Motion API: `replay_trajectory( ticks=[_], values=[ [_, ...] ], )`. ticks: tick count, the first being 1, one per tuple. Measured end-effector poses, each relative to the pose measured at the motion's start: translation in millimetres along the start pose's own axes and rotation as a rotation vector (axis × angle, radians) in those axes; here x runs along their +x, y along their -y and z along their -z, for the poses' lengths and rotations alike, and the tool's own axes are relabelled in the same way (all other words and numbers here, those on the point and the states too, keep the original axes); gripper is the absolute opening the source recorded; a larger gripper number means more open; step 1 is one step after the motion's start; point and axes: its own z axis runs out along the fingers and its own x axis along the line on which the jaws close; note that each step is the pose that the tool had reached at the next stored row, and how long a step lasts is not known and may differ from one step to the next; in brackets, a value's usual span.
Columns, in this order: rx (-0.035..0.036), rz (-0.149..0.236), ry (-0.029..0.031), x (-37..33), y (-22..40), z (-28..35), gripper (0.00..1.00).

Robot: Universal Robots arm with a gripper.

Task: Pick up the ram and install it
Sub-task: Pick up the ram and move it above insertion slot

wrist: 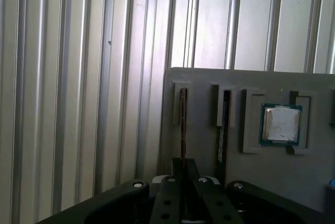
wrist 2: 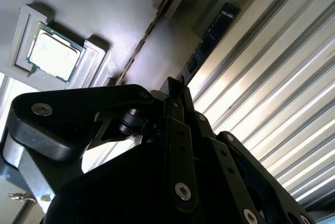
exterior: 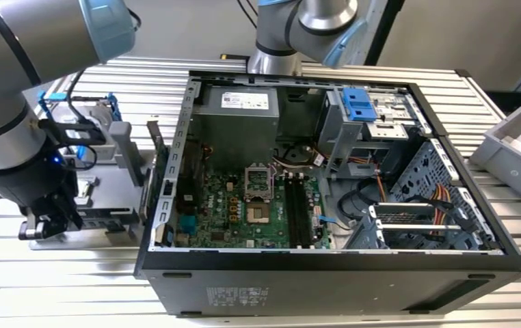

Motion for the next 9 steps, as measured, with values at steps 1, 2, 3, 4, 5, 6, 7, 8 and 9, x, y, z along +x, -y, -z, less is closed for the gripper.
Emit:
replay_trajectory(
  ticks=[1, 2, 3, 4, 5, 6, 7, 8, 9],
  values=[
    [-0.0001, 0.000, 0.0000, 0.0, 0.0, 0.4, 0.00],
    [0.0001, 0.000, 0.0000, 0.0, 0.0, 0.9, 0.00],
    [0.0001, 0.000, -0.0001, 0.0, -0.1, 1.6, 0.00],
    [0.0001, 0.000, -0.0001, 0.0, -0.1, 2.3, 0.00],
    [0.0002, 0.000, -0.0001, 0.0, -0.1, 3.0, 0.00],
    [0.0002, 0.000, 0.0000, -0.1, -0.1, 3.9, 0.00],
    [0.0003, 0.000, -0.0001, -0.1, -0.1, 4.7, 0.00],
    [0.0003, 0.000, -0.0001, -0.1, -0.2, 5.3, 0.00],
    [0.0003, 0.000, 0.0000, -0.1, -0.1, 6.0, 0.00]
  ],
)
